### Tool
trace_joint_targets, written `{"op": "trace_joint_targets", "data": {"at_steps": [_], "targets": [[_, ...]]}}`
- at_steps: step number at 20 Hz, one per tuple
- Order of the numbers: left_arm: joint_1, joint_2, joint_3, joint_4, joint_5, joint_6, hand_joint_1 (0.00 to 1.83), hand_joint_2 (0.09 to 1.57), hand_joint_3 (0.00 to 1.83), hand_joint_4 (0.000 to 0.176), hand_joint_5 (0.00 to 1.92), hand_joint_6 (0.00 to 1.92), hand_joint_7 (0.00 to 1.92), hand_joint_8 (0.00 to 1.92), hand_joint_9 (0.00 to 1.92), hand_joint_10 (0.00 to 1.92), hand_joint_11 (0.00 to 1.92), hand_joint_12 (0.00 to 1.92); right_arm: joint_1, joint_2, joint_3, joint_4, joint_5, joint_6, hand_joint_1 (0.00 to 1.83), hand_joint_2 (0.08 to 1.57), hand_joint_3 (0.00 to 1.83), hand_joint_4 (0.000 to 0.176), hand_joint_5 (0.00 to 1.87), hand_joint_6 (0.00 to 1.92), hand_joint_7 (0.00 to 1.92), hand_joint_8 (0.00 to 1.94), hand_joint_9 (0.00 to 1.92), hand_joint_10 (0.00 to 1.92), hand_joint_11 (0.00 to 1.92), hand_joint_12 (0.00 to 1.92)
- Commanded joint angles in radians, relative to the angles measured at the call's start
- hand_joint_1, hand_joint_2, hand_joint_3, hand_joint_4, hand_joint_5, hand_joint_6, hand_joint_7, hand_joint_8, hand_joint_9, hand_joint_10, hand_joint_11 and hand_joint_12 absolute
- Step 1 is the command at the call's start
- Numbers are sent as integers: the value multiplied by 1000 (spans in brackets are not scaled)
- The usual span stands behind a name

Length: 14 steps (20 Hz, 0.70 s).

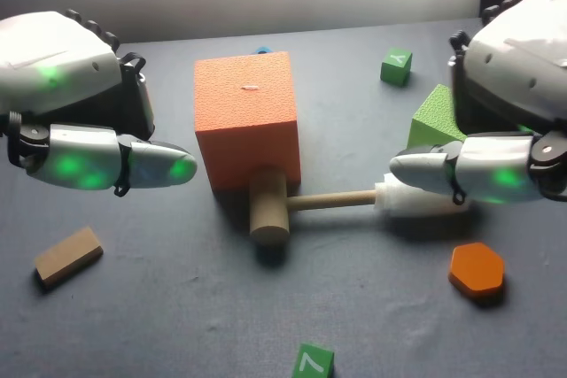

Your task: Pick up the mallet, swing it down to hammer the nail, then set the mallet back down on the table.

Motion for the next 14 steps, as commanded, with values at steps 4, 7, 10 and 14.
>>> {"op": "trace_joint_targets", "data": {"at_steps": [4,7,10,14], "targets": [[-31,5,-20,-27,-53,-4,859,1360,14,176,1569,1921,1726,1921,1754,1921,1786,1921,-21,7,0,-45,62,6,852,1390,9,126,1568,1921,1657,1941,1686,1921,1796,1921],[-43,2,-34,-27,-59,-2,1158,1398,14,176,1602,1921,1681,1921,1720,1921,1725,1921,-22,9,1,-54,72,5,1034,1400,5,175,1536,1921,1635,1941,1686,1921,1801,1921],[-70,-4,-34,-27,-59,8,1246,1372,0,176,1604,1921,1650,1921,1676,1921,1656,1921,-23,9,1,-58,76,5,1022,1420,11,176,1502,1921,1593,1941,1649,1921,1770,1921],[-97,-11,-55,-22,-51,8,1145,1401,12,176,1634,1921,1645,1921,1660,1921,1619,1921,-23,10,0,-59,80,5,990,1423,9,176,1506,1921,1597,1941,1650,1921,1764,1921]]}}
